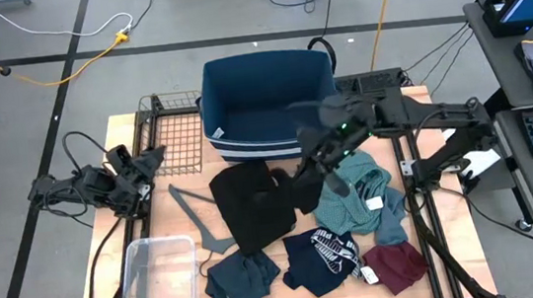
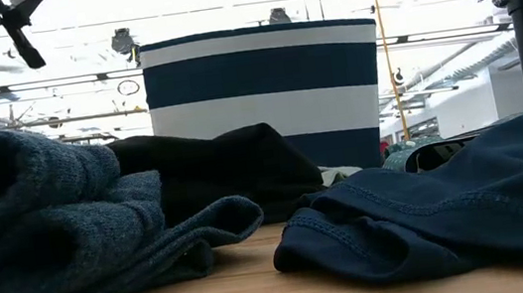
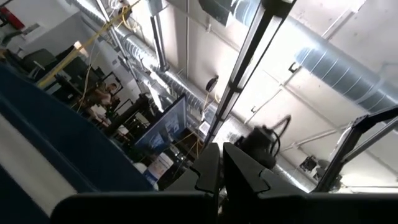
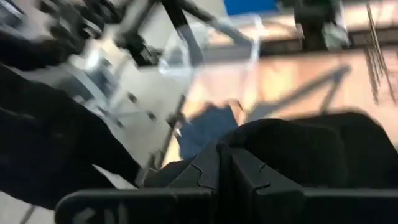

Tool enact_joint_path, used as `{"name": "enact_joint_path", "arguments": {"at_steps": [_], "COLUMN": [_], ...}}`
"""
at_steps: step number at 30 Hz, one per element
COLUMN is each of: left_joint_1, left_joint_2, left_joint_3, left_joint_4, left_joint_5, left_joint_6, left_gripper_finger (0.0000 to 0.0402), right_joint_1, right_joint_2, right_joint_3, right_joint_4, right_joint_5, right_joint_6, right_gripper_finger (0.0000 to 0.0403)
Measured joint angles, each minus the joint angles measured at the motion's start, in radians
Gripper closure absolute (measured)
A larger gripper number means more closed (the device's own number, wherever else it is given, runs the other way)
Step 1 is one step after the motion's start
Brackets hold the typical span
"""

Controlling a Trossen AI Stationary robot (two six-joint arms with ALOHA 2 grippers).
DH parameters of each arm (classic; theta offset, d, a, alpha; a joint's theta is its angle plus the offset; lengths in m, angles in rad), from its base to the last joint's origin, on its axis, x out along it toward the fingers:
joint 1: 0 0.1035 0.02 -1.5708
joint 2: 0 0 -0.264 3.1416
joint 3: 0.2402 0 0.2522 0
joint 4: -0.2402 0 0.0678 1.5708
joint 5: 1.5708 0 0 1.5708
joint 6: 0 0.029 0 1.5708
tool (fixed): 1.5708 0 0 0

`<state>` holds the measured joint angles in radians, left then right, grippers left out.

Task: Pick & Place Cloths
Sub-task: Put the black sock into the transparent container

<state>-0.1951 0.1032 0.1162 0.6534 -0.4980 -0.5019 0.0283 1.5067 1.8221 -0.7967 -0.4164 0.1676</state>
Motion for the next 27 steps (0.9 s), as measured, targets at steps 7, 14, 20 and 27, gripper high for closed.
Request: {"name": "enact_joint_path", "arguments": {"at_steps": [7, 14, 20, 27], "left_joint_1": [0.0, 0.0, 0.0, 0.0], "left_joint_2": [0.036, 0.136, 0.265, 0.473], "left_joint_3": [0.0, 0.02, 0.104, 0.253], "left_joint_4": [0.005, 0.021, 0.026, 0.002], "left_joint_5": [0.001, 0.002, 0.068, 0.165], "left_joint_6": [0.01, 0.003, 0.046, 0.082], "left_gripper_finger": [0.038, 0.038, 0.038, 0.038], "right_joint_1": [0.093, 0.19, 0.281, 0.353], "right_joint_2": [0.1, 0.169, 0.21, 0.238], "right_joint_3": [0.134, 0.166, 0.166, 0.165], "right_joint_4": [-0.173, -0.274, -0.361, -0.423], "right_joint_5": [0.152, 0.249, 0.43, 0.659], "right_joint_6": [-0.005, -0.019, -0.082, -0.199], "right_gripper_finger": [0.0401, 0.0401, 0.0401, 0.0401]}}
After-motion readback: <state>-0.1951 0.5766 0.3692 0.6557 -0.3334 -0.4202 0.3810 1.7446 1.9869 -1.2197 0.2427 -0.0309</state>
